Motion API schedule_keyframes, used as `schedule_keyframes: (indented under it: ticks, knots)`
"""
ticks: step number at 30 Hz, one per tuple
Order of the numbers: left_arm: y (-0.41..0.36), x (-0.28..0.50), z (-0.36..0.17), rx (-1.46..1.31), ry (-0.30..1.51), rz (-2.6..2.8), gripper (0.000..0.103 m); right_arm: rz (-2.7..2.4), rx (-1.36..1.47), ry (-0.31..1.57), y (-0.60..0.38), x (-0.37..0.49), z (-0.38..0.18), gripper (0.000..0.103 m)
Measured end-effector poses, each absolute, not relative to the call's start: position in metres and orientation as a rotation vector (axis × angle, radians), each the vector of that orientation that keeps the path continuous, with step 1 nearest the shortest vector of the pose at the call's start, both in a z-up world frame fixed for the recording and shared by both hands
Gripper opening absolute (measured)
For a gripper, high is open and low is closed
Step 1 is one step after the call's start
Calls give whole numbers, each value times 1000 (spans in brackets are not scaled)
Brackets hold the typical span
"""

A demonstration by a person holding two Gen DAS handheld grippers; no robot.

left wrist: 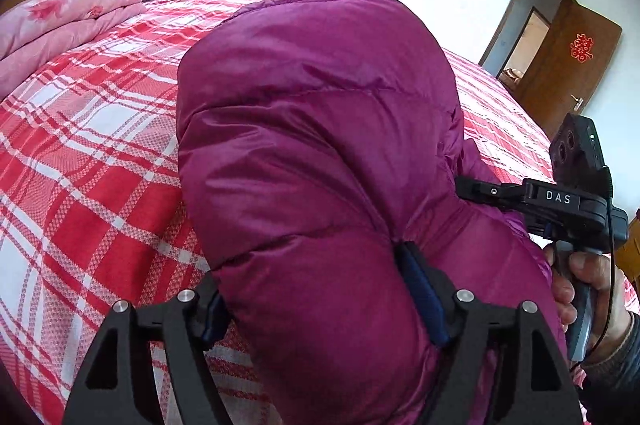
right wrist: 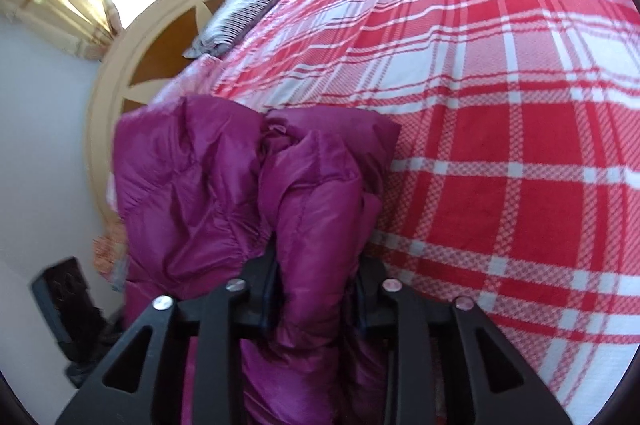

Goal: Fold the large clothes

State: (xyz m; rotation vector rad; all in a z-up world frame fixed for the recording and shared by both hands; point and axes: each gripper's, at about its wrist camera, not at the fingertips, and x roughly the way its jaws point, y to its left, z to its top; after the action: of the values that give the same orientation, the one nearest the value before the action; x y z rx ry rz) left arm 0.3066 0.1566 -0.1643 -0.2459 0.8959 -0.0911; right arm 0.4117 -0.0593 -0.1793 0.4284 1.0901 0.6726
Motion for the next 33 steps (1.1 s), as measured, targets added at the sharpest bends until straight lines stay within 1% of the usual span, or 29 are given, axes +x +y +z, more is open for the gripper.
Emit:
schedule_keyframes:
  ticks: [1,3,5,9,12,14,19,33]
  knots:
    - [156,304,-161,-248,899,-80,77,657,415,1087,-60,411,-176,41]
    - [154,297,-150,-226,905,-46,77,602,372,1058,-64,403,-162,64]
    - [151,283,-128,-187,889,11,77,539,336,1004,-71,390,-141,76]
    - [144,248,-79,-136,764,29,77,469,334,851,-92,349,-85,92]
    - [137,230,-47,-120,698,24,77,440,303,737,-96,311,-46,99]
    - [133,218,-26,-124,648,7,77,423,273,669,-95,284,-25,102]
    - [137,213,-8,-131,599,-27,77,409,220,605,-81,253,1,103]
    - [142,209,3,-125,575,-31,77,410,206,579,-76,237,13,103]
